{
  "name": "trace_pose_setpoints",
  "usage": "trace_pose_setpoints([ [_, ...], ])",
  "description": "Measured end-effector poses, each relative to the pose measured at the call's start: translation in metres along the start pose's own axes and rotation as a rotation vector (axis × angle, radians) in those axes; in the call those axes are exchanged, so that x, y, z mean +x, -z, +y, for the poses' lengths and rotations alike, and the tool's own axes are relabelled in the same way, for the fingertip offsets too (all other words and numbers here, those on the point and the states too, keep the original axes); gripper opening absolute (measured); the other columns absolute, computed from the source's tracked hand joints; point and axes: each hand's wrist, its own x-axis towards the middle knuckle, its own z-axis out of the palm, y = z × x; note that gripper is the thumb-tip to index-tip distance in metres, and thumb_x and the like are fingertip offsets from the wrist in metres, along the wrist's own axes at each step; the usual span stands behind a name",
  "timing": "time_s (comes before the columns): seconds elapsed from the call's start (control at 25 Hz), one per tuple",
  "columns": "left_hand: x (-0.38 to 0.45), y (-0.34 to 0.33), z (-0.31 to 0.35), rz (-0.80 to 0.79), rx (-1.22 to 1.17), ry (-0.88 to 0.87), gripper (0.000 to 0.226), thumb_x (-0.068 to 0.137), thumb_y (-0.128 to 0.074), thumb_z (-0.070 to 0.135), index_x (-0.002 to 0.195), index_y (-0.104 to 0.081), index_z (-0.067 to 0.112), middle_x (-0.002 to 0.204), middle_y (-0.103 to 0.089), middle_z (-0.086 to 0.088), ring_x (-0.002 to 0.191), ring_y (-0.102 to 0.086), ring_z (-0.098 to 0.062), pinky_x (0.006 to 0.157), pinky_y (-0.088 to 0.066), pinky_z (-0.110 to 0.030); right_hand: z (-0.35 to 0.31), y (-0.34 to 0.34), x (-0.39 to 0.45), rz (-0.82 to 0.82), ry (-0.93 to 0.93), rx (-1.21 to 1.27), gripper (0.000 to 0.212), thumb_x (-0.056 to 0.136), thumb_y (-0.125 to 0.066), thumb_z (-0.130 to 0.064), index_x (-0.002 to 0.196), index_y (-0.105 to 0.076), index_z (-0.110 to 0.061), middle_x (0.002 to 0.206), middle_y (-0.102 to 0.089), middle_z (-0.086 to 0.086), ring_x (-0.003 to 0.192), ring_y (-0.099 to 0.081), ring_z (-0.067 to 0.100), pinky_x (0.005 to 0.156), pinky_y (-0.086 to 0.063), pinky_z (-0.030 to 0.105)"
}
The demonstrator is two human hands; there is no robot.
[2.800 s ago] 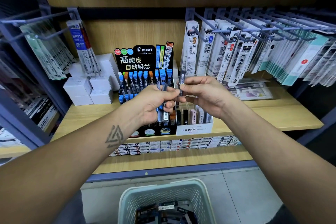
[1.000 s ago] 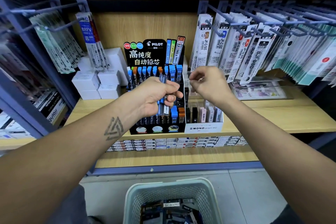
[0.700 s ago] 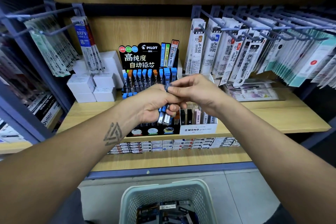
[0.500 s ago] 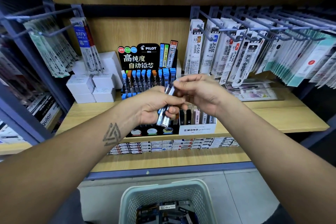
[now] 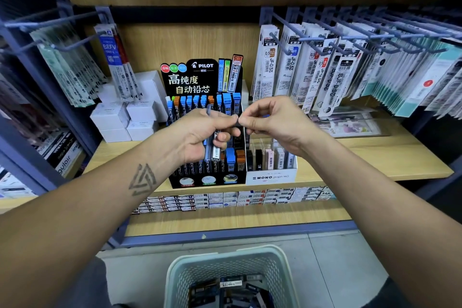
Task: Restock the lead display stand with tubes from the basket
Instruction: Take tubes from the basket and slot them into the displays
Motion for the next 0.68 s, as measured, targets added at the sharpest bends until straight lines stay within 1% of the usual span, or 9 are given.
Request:
trace_pose_setpoints([
  [0.08, -0.002, 0.004, -0.001, 0.041, 0.024, -0.025, 0.004, 0.093, -0.063, -0.001, 0.091, -0.067, -0.002, 0.074, -0.067, -0.019, 0.042, -0.043, -0.008, 0.039, -0.032, -0.016, 0.0, 0.0, 0.0, 0.007, -0.083, 0.15, 0.009, 0.085, -0.072, 0.001, 0.094, -0.071, 0.001, 0.078, -0.072, 0.011, 0.067, -0.068, 0.017, 0.064, -0.057, 0.022],
  [0.16, -0.005, 0.011, -0.001, 0.113, 0.059, -0.069, 0.005, 0.09, -0.065, -0.006, 0.093, -0.068, -0.003, 0.079, -0.069, -0.022, 0.042, -0.044, -0.009, 0.041, -0.033, -0.017, 0.0, 0.002, 0.002, 0.033, -0.175, 0.26, 0.01, 0.086, -0.07, 0.003, 0.095, -0.069, 0.002, 0.078, -0.072, 0.013, 0.068, -0.071, 0.021, 0.064, -0.059, 0.022],
  [0.32, -0.011, 0.023, -0.003, 0.203, 0.122, -0.134, 0.008, 0.088, -0.068, -0.006, 0.095, -0.068, -0.002, 0.083, -0.072, -0.024, 0.041, -0.045, -0.01, 0.041, -0.033, -0.019, 0.002, -0.007, 0.006, 0.101, -0.239, 0.279, 0.014, 0.08, -0.075, 0.003, 0.092, -0.069, 0.003, 0.074, -0.073, 0.015, 0.064, -0.072, 0.02, 0.058, -0.058, 0.02],
  [0.4, -0.014, 0.026, -0.003, 0.215, 0.122, -0.142, 0.006, 0.089, -0.067, -0.006, 0.092, -0.067, -0.001, 0.084, -0.072, -0.025, 0.041, -0.045, -0.01, 0.041, -0.033, -0.019, 0.002, -0.016, 0.01, 0.149, -0.221, 0.288, 0.012, 0.078, -0.075, 0.005, 0.088, -0.07, 0.003, 0.077, -0.074, 0.017, 0.066, -0.073, 0.022, 0.061, -0.06, 0.021],
  [0.52, -0.017, 0.031, 0.0, 0.235, 0.097, -0.077, 0.006, 0.093, -0.06, -0.006, 0.095, -0.063, -0.001, 0.085, -0.071, -0.029, 0.041, -0.046, -0.011, 0.04, -0.034, -0.019, 0.003, -0.025, 0.017, 0.168, -0.162, 0.256, 0.016, 0.082, -0.068, 0.014, 0.094, -0.072, 0.005, 0.09, -0.072, 0.022, 0.077, -0.075, 0.027, 0.07, -0.061, 0.024],
  [0.56, -0.018, 0.034, 0.003, 0.244, 0.078, -0.04, 0.008, 0.095, -0.056, -0.007, 0.099, -0.06, -0.002, 0.086, -0.07, -0.03, 0.041, -0.046, -0.011, 0.039, -0.035, -0.019, 0.003, -0.026, 0.019, 0.169, -0.132, 0.211, 0.018, 0.083, -0.067, 0.015, 0.097, -0.071, 0.005, 0.09, -0.072, 0.022, 0.077, -0.075, 0.027, 0.07, -0.061, 0.024],
  [0.68, -0.02, 0.049, 0.014, 0.279, 0.009, 0.039, 0.024, 0.096, -0.045, -0.013, 0.118, -0.051, -0.006, 0.087, -0.071, -0.028, 0.047, -0.05, -0.011, 0.04, -0.04, -0.018, 0.001, -0.031, 0.019, 0.161, -0.04, 0.087, 0.019, 0.083, -0.071, 0.01, 0.101, -0.068, 0.005, 0.076, -0.073, 0.016, 0.072, -0.074, 0.024, 0.065, -0.06, 0.024],
])
